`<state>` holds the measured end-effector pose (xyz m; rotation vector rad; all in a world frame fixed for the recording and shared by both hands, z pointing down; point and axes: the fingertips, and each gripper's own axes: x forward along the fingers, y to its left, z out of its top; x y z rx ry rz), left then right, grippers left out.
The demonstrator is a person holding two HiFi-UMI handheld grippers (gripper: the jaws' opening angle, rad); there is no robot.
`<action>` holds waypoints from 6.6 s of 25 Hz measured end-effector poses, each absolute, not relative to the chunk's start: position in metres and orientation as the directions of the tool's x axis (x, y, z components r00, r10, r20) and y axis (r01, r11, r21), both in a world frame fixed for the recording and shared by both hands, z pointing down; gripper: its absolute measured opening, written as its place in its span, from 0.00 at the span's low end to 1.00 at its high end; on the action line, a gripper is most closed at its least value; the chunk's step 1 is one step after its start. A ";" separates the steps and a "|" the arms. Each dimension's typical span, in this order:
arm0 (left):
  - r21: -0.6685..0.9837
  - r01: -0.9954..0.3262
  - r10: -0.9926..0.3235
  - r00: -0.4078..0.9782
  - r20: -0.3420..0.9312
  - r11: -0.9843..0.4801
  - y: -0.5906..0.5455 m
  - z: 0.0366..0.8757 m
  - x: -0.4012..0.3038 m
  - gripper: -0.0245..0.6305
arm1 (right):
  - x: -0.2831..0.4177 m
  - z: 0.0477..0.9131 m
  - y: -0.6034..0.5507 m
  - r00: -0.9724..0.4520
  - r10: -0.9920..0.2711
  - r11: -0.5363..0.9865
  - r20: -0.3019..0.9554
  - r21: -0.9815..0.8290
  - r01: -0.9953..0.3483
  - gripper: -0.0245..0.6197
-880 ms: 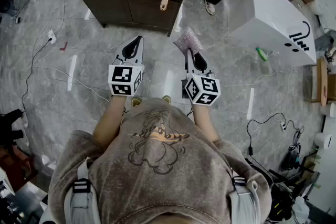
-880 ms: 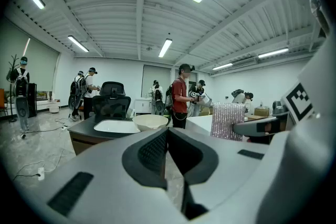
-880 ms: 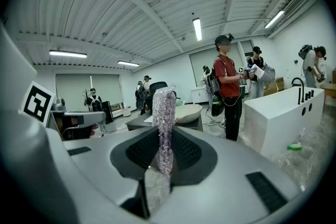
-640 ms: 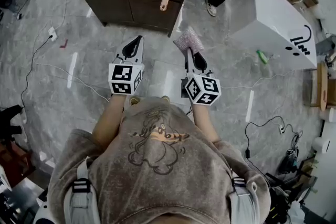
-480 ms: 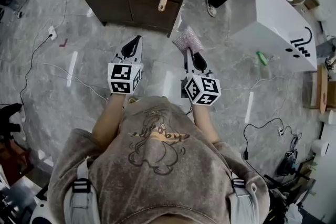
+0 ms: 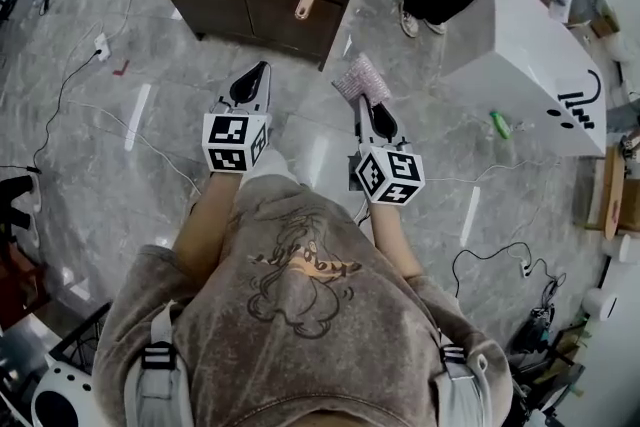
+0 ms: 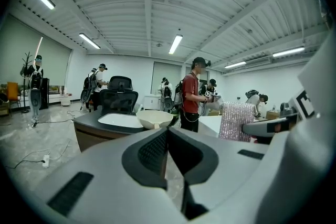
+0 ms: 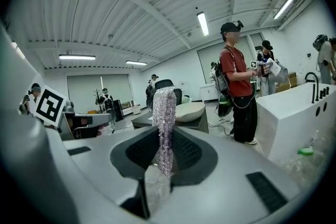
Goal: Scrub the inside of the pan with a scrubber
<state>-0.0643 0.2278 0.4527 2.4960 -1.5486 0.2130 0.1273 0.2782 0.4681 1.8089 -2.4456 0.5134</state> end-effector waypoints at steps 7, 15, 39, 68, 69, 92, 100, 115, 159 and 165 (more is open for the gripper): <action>0.108 -0.894 -0.863 0.449 0.232 -0.436 0.207 0.456 -0.065 0.06 | 0.131 0.476 0.261 -0.313 -0.917 0.256 0.248 -0.235 -0.938 0.17; 0.127 -0.878 -0.842 0.479 0.250 -0.462 0.149 0.461 -0.058 0.06 | 0.142 0.481 0.211 -0.292 -0.919 0.235 0.266 -0.228 -0.945 0.17; 0.197 -0.757 -0.673 0.647 0.358 -0.623 -0.042 0.473 -0.031 0.07 | 0.130 0.468 0.012 -0.205 -0.939 0.152 0.276 -0.202 -0.968 0.17; 0.250 -0.682 -0.543 0.712 0.445 -0.688 -0.109 0.486 0.045 0.06 | 0.172 0.466 -0.106 -0.335 -0.904 0.282 0.266 -0.218 -0.934 0.17; 0.254 -0.684 -0.544 0.710 0.448 -0.684 -0.111 0.486 0.045 0.06 | 0.172 0.466 -0.109 -0.340 -0.903 0.287 0.264 -0.221 -0.932 0.17; 0.298 -0.610 -0.459 0.770 0.443 -0.734 -0.144 0.501 0.021 0.45 | 0.125 0.479 -0.139 -0.307 -0.907 0.245 0.290 -0.229 -0.942 0.17; 0.377 -0.581 -0.379 0.787 0.487 -0.721 -0.135 0.515 0.032 0.55 | 0.136 0.476 -0.136 -0.282 -0.914 0.221 0.291 -0.227 -0.949 0.17; 0.675 -0.539 -0.154 0.825 0.543 -0.504 -0.104 0.597 0.027 0.55 | 0.133 0.472 -0.135 -0.284 -0.915 0.233 0.288 -0.198 -0.952 0.17; 0.878 -0.437 -0.114 0.899 0.422 -0.197 -0.102 0.612 0.043 0.33 | 0.024 0.585 -0.199 -0.543 -0.489 0.771 0.683 0.047 -0.636 0.17; 0.874 -0.439 -0.095 0.899 0.429 -0.207 -0.101 0.612 0.045 0.33 | 0.010 0.597 -0.214 -0.529 -0.449 0.811 0.720 0.081 -0.579 0.17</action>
